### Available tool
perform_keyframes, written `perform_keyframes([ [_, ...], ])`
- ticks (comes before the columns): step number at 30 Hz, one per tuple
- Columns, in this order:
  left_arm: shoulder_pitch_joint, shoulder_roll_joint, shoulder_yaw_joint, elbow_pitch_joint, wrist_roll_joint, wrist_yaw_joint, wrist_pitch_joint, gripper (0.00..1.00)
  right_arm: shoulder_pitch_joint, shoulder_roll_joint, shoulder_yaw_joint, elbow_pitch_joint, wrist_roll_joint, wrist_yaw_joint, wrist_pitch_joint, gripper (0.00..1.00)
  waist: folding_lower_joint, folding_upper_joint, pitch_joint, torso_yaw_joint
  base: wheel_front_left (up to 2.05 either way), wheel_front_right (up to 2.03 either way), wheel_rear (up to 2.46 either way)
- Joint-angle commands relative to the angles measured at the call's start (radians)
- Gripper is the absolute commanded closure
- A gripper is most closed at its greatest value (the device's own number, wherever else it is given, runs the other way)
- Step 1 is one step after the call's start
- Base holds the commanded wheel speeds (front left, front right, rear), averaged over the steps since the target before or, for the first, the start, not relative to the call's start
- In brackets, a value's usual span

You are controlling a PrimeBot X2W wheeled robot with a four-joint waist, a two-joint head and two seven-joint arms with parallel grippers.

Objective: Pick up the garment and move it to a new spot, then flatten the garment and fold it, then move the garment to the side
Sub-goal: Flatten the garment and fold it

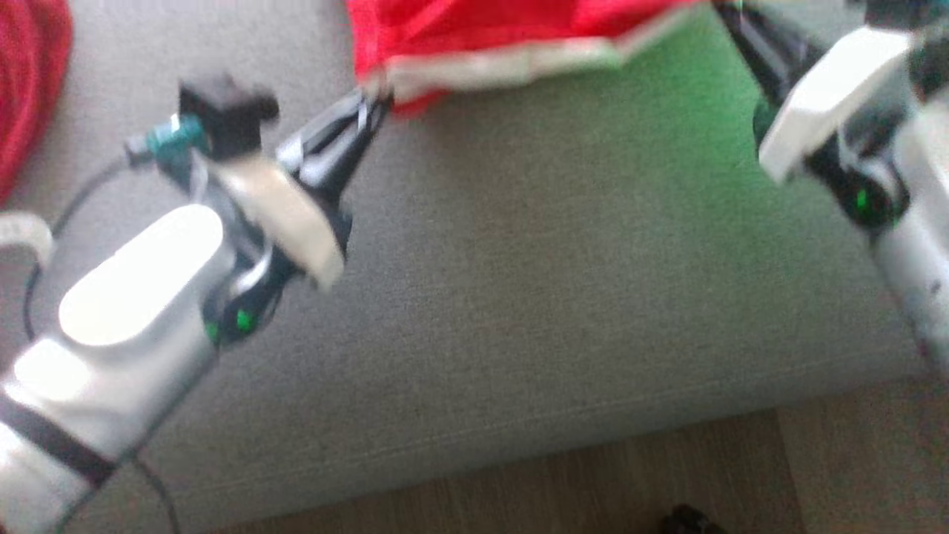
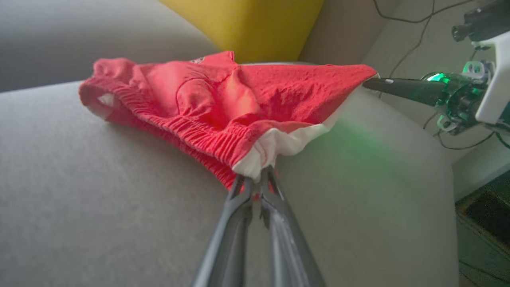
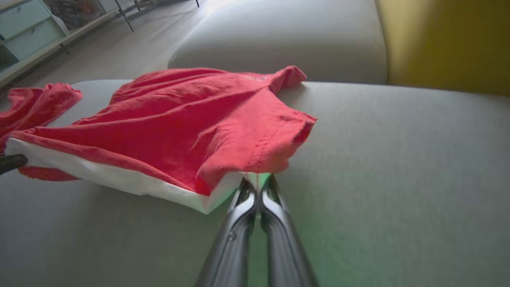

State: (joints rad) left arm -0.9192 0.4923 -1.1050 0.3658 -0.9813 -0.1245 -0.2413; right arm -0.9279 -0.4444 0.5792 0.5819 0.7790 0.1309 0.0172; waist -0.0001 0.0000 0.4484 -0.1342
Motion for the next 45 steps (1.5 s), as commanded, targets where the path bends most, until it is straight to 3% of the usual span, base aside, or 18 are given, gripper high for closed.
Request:
perform_keyframes([
  [1, -0.001, 0.048, 0.03, -0.025, 0.002, -0.006, -0.014, 1.0, 0.046, -0.024, -0.01, -0.037, 0.013, 0.0, -0.002, 1.0, 0.0001, 0.0, -0.046, 0.007, 0.0, 0.0, 0.0],
  [7, 0.201, 0.042, 0.101, -0.075, 0.058, -0.006, -0.02, 1.0, 0.292, -0.08, -0.072, -0.116, 0.041, 0.0, -0.017, 1.0, 0.0001, 0.0, -0.156, 0.024, 0.0, 0.0, 0.0],
  [14, 0.444, 0.052, 0.195, -0.183, 0.146, -0.005, -0.02, 1.0, 0.547, -0.098, -0.202, -0.258, 0.004, 0.0, -0.027, 1.0, 0.0001, 0.0, -0.236, 0.017, 0.0, 0.0, 0.0],
  [21, 0.524, 0.036, 0.218, -0.28, 0.013, -0.006, -0.02, 1.0, 0.686, -0.077, -0.379, -0.437, -0.085, 0.0, 0.039, 1.0, 0.0001, 0.0, -0.23, 0.03, 0.0, 0.0, 0.0],
  [31, 0.418, -0.074, 0.267, -0.252, -0.129, -0.006, -0.02, 1.0, 0.518, -0.01, -0.453, -0.444, -0.2, 0.0, 0.171, 1.0, 0.0001, 0.0, -0.149, 0.074, 0.0, 0.0, 0.0],
  [38, 0.326, -0.173, 0.313, -0.168, -0.227, -0.006, -0.02, 1.0, 0.25, 0.015, -0.401, -0.287, -0.246, 0.0, 0.274, 1.0, 0.0001, 0.0, -0.083, 0.121, 0.0, 0.0, 0.0],
  [45, 0.253, -0.262, 0.368, -0.106, -0.287, -0.006, -0.02, 1.0, 0.006, 0.029, -0.336, -0.102, -0.265, 0.0, 0.299, 1.0, 0.0001, 0.0, -0.027, 0.199, 0.0, 0.0, 0.0],
])
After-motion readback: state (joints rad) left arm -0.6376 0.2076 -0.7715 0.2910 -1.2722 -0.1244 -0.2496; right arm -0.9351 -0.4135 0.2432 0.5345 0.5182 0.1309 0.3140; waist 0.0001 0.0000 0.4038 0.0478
